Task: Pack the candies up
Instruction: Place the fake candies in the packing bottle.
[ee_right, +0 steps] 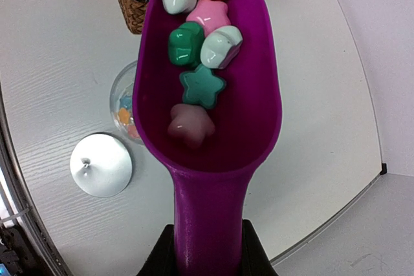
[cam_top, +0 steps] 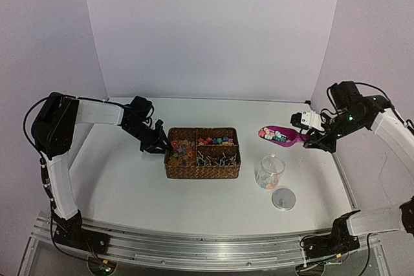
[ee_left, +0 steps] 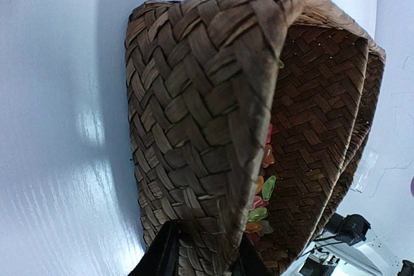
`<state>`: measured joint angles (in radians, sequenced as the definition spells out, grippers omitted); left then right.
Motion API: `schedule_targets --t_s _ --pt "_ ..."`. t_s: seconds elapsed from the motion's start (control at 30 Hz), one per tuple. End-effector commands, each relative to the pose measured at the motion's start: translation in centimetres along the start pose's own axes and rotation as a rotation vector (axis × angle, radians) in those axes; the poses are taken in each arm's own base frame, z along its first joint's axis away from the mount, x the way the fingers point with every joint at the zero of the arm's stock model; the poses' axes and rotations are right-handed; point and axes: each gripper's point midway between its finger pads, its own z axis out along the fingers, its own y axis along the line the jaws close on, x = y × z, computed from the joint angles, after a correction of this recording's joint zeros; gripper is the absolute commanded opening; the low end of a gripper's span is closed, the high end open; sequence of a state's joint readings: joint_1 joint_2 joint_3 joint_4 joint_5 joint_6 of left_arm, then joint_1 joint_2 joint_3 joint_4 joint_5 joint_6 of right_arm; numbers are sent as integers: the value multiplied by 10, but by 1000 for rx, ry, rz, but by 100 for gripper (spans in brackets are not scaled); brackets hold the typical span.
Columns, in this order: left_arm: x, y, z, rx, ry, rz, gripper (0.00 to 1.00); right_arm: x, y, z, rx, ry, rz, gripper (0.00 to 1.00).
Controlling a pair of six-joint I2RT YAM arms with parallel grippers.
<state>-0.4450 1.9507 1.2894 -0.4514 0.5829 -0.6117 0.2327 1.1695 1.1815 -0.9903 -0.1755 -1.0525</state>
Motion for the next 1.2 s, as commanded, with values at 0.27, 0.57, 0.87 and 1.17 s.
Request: schedule_targets --t_s 0.27,0.57,0.87,1.17 --pt "6 -8 -5 19 12 1 24 40 38 -6 -25 42 48 0" --pt "5 -7 -5 16 10 -2 24 61 26 0 10 161 0 0" --pt "3 -6 -3 9 10 -2 24 71 26 3 -60 238 -97 0" --pt "2 -4 0 8 18 -8 24 65 13 9 -58 286 -166 0"
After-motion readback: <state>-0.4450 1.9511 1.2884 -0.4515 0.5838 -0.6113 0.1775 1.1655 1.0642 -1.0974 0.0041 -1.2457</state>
